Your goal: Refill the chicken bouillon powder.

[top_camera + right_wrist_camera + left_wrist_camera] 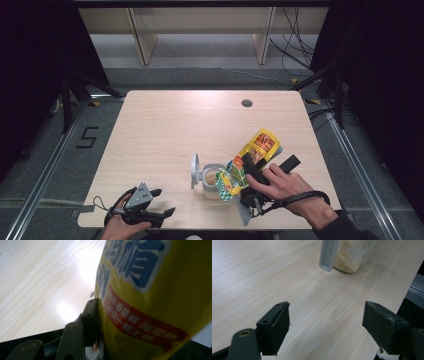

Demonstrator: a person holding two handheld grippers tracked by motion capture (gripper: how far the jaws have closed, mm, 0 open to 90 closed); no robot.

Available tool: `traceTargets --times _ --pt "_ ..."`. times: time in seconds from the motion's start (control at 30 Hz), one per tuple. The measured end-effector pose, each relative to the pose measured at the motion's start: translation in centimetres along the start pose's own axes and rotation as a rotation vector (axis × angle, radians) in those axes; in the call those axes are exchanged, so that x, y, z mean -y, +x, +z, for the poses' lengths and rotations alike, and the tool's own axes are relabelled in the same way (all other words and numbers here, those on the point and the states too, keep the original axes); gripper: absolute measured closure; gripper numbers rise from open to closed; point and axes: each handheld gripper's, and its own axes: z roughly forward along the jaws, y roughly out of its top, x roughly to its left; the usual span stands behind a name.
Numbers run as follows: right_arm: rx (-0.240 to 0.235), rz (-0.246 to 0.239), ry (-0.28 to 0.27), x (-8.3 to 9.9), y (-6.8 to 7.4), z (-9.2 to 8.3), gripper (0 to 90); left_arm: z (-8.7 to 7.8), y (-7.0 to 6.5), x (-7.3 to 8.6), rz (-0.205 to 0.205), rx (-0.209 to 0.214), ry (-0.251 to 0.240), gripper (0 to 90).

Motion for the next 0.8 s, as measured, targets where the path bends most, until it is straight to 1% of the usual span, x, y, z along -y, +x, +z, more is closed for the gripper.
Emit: traceTargets --times 0.03,0.07,0.1,0.13,0.2,0.23,0.3,0.4,0.43,0.47,0.5,0.53,0.57,0.6,0.63,0.67,0.7,0.73,0.8 --pt "-0.001 0.0 0.0 0.0 -0.01 -0.01 57.3 -0.01 0.0 0.0 0.001 0.0 0.0 21.2" --pt "-0.004 0.011 0.005 -0.04 0.04 -0.05 57.3 -0.18 -0.04 -0.08 -0.005 0.009 0.011 21.2" --pt "0.001 -0.002 0.0 -0.01 -0.03 -0.01 57.3 -0.09 -0.1 -0.06 -0.012 0.016 -0.009 21.2" --pt "0.0 -0.002 0.0 -0.01 -0.03 -0.02 57.3 -0.1 -0.11 -0.04 -0.017 0.016 -0.007 21.2" --pt "0.0 -0.002 0.001 -0.01 -0.05 -0.02 57.3 -0.05 -0.08 -0.02 -0.016 0.019 -0.014 21.2" --pt "0.0 -0.003 0.0 -0.01 -0.05 -0.02 57.3 -0.14 0.05 -0.09 0.008 0.017 -0.009 21.2" --pt "0.001 -0.002 0.0 -0.01 -0.05 -0.03 57.3 -0.13 -0.02 -0.1 0.0 0.019 -0.012 21.2" --pt "0.001 0.002 0.0 -0.01 0.0 -0.03 57.3 -0.13 0.03 -0.08 0.007 0.017 -0.009 21.2" --pt "0.002 0.002 -0.001 -0.01 0.02 -0.03 57.3 -0.11 -0.04 -0.08 -0.005 0.017 -0.007 21.1" --pt "0.0 0.002 -0.001 -0.01 0.02 -0.03 57.3 -0.05 0.03 -0.02 -0.002 0.006 0.003 21.2" --pt "-0.001 0.003 -0.001 0.0 0.04 -0.03 57.3 0.01 -0.02 0.0 0.0 -0.006 -0.002 21.2" --pt "0.0 0.003 -0.001 0.0 0.07 -0.02 57.3 -0.01 0.0 -0.02 -0.003 0.0 0.001 21.2" --pt "-0.002 0.006 -0.002 0.01 0.09 -0.02 57.3 0.0 -0.04 0.0 -0.01 0.003 -0.006 21.1" --pt "0.002 0.01 -0.001 0.02 0.11 0.0 57.3 0.01 -0.2 -0.03 -0.034 0.019 -0.019 21.1" --pt "0.004 0.011 -0.002 0.03 0.13 0.01 57.3 0.02 -0.2 -0.03 -0.034 0.018 -0.019 21.2" --pt "-0.004 0.06 0.007 -0.07 0.39 -0.1 57.3 0.04 -0.19 0.0 -0.033 0.019 -0.023 21.2" --pt "-0.008 0.05 0.009 -0.04 0.3 -0.11 57.4 0.02 -0.2 -0.03 -0.034 0.018 -0.019 21.2" --pt "-0.003 0.019 -0.001 0.07 0.11 -0.02 57.3 0.02 -0.2 -0.02 -0.034 0.018 -0.019 21.2" --pt "0.002 0.018 0.0 0.08 0.09 -0.01 57.3 0.05 -0.18 0.0 -0.033 0.02 -0.023 21.1"
